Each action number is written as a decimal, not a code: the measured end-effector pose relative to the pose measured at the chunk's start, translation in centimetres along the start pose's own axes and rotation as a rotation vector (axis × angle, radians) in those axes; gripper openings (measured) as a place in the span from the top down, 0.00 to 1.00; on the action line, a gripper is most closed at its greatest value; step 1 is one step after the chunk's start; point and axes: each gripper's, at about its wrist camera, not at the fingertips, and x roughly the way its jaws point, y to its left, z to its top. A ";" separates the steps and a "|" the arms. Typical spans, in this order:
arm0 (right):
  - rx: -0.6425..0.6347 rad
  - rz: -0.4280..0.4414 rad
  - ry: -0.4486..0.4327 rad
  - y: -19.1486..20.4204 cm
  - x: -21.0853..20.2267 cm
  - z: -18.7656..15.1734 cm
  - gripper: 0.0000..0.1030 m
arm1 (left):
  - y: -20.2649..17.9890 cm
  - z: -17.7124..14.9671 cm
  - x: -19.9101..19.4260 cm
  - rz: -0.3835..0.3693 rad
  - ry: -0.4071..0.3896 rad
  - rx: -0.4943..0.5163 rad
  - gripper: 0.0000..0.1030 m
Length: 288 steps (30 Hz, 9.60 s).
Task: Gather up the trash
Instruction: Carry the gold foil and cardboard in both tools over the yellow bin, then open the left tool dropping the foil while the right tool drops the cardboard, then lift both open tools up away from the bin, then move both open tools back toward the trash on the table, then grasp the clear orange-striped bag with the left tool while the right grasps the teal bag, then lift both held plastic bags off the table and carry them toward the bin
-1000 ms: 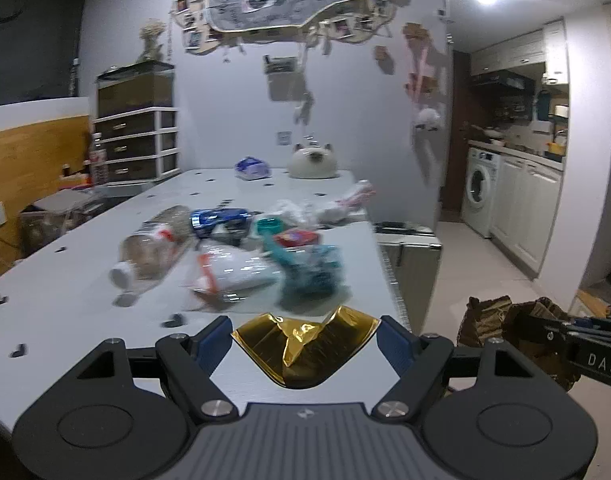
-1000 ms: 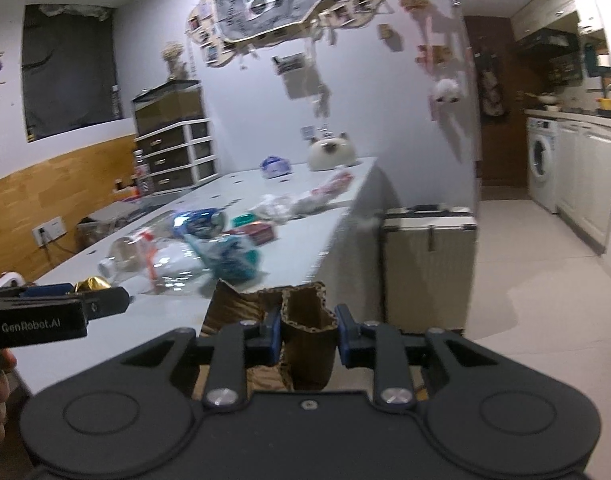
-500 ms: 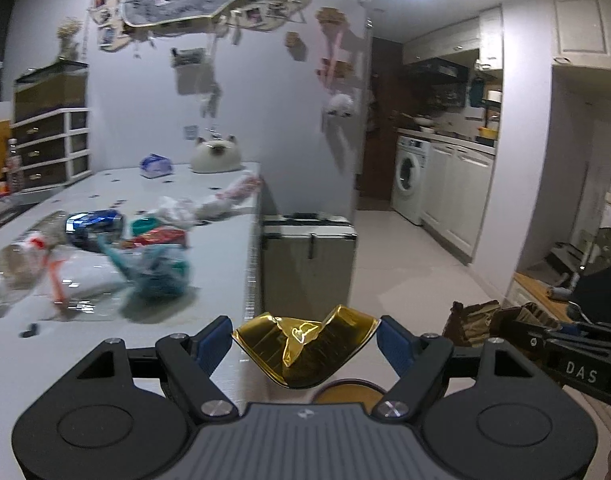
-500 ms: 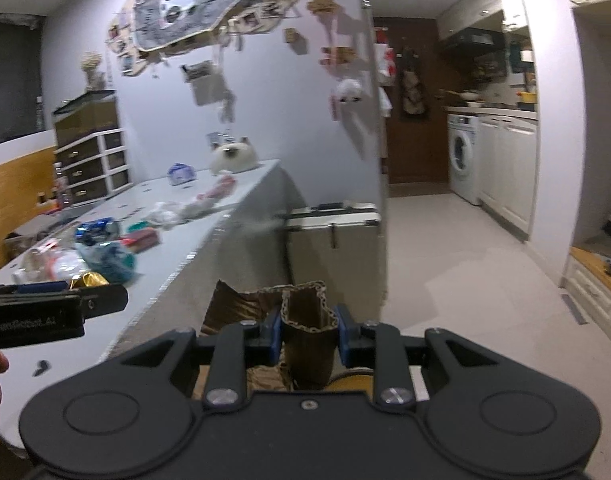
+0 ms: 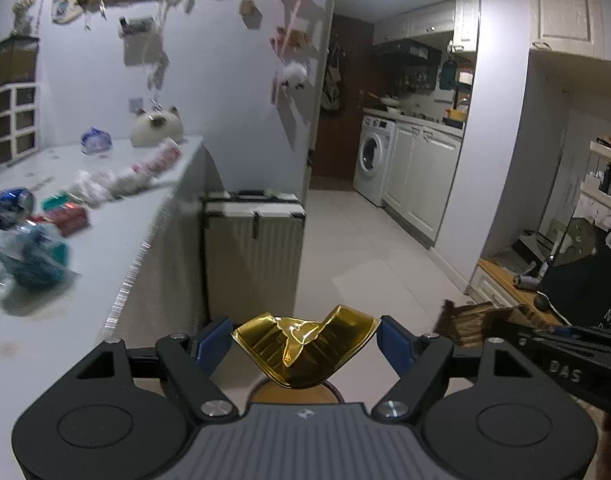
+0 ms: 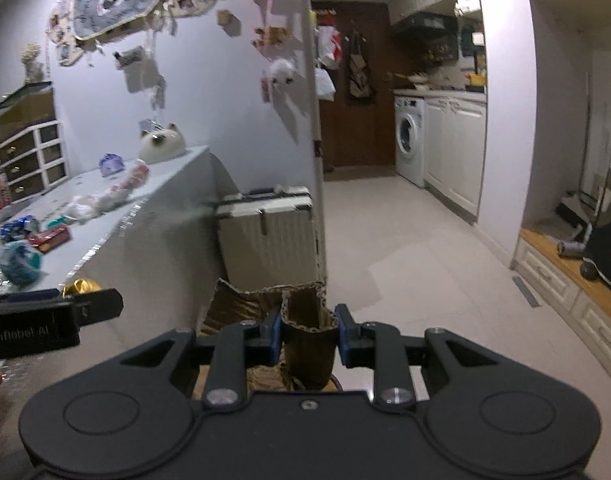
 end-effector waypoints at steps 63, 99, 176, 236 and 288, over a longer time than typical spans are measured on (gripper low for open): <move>0.241 -0.014 0.604 -4.7 46.0 -17.5 0.56 | 6.9 -18.2 46.4 -0.020 0.697 -0.105 0.23; 0.049 -0.015 0.659 -5.4 43.9 -17.2 0.10 | 8.8 -17.2 45.2 0.154 0.762 -0.114 0.01; 0.002 -0.050 -0.113 0.4 -2.9 3.2 0.00 | 4.0 3.7 -5.4 0.184 -0.038 0.013 0.00; -0.096 0.577 0.218 34.8 13.5 4.3 0.30 | 35.7 6.1 -4.2 0.211 -0.029 -0.309 0.44; -0.139 0.502 0.031 26.1 2.8 4.4 0.54 | 22.7 4.4 -10.9 0.263 -0.089 -0.169 0.91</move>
